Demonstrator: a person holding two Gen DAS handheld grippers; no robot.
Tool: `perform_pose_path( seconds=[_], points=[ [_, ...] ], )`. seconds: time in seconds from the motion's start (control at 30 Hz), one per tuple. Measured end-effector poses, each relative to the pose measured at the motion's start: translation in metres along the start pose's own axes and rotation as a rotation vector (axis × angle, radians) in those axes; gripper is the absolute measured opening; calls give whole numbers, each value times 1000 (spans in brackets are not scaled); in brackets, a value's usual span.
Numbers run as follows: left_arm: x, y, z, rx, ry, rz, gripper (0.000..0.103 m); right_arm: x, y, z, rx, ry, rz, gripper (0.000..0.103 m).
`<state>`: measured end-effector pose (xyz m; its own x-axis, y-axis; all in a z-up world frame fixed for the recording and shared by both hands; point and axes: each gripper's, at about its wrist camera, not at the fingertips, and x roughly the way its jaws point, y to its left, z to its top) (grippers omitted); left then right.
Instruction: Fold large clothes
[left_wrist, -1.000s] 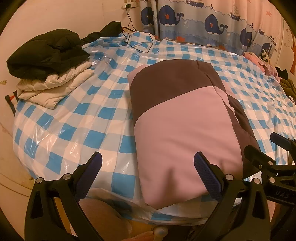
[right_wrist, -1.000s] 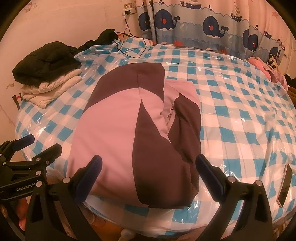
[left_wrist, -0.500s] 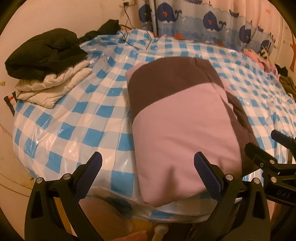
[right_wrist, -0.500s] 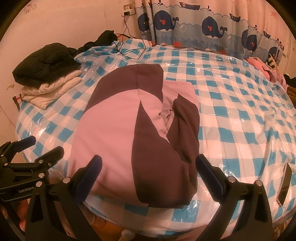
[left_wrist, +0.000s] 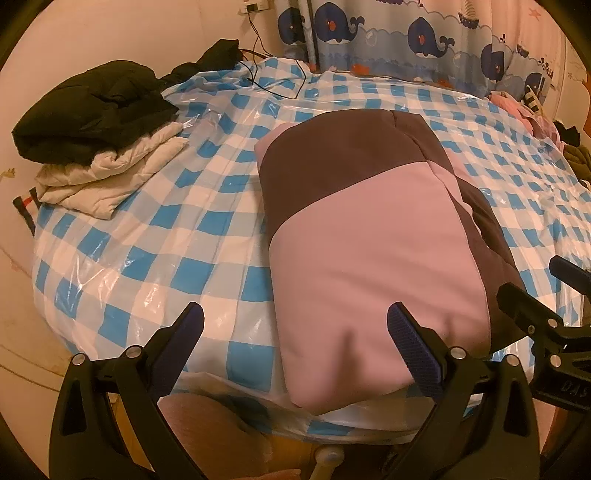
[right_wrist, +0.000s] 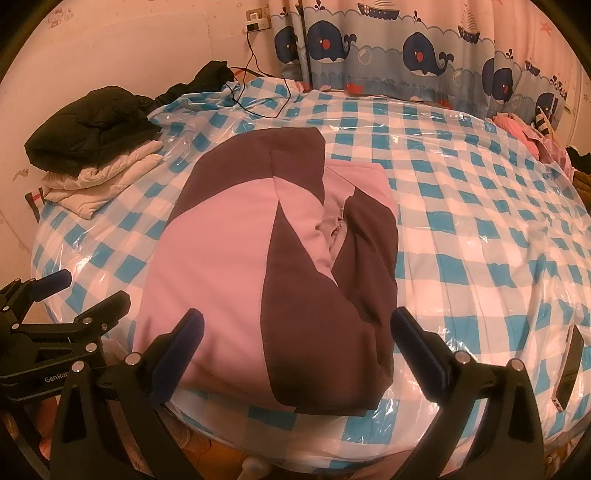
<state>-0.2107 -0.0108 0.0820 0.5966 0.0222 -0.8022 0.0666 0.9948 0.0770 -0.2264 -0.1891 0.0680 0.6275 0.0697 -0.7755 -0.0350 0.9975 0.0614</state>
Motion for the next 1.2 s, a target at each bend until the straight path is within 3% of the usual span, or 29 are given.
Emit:
perform_pose_path(
  seconds=[1.2],
  points=[
    [4,-6,0,-7,4,-20,96,0,-3,1,4,8,-3,97]
  ],
)
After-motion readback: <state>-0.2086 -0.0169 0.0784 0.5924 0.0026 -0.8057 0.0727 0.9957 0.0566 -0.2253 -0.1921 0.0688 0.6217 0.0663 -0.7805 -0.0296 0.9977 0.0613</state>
